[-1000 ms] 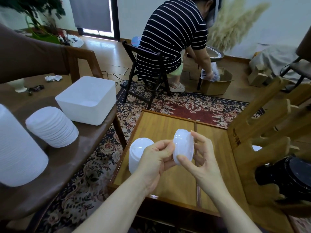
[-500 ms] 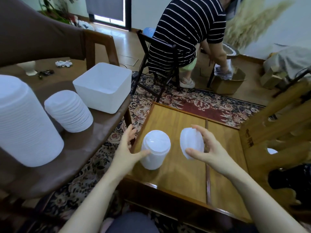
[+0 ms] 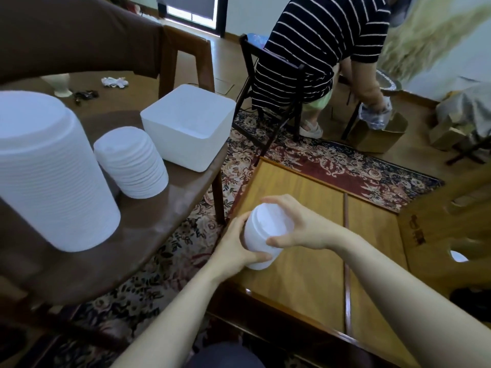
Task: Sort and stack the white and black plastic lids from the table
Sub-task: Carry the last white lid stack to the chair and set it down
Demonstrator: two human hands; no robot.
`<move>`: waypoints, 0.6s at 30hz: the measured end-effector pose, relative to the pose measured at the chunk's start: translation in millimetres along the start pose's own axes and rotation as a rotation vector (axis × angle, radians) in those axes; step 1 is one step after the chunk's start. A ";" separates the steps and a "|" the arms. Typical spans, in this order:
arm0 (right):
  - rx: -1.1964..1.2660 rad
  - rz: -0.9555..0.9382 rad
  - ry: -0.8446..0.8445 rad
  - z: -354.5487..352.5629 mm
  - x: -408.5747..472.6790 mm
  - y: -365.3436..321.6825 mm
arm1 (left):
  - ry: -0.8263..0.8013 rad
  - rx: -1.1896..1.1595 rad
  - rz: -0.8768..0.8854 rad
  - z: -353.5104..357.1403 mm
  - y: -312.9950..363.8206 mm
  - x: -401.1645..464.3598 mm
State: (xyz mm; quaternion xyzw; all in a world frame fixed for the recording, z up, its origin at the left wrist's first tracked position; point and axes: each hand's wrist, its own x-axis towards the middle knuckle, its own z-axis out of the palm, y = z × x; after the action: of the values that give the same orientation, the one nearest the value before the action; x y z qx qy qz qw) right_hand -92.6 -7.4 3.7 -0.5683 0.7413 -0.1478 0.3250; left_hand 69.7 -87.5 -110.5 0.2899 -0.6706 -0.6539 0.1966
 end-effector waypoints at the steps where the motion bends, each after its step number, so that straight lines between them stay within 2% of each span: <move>1: 0.002 0.018 0.032 3.1 -1.1 -2.0 | 0.002 -0.002 0.000 -0.2 -0.2 0.0; 5: 0.093 0.091 0.186 19.9 -8.7 -8.6 | -0.005 -0.012 0.022 0.4 -1.9 0.1; 9: 0.033 0.175 0.262 28.4 -11.7 -18.2 | -0.011 -0.009 0.045 1.8 -1.9 1.1; 12: -0.045 0.199 0.250 28.4 -10.3 -25.8 | -0.008 -0.011 0.040 1.0 -4.2 1.7; 18: -0.033 0.176 0.169 19.7 -5.0 -20.5 | -0.024 -0.008 0.030 1.9 -2.9 2.8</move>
State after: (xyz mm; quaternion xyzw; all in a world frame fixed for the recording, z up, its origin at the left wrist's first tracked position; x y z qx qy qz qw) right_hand -63.9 -6.2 2.6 -0.4919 0.8154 -0.1540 0.2635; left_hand 66.7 -87.8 -113.8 0.2712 -0.6746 -0.6569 0.1994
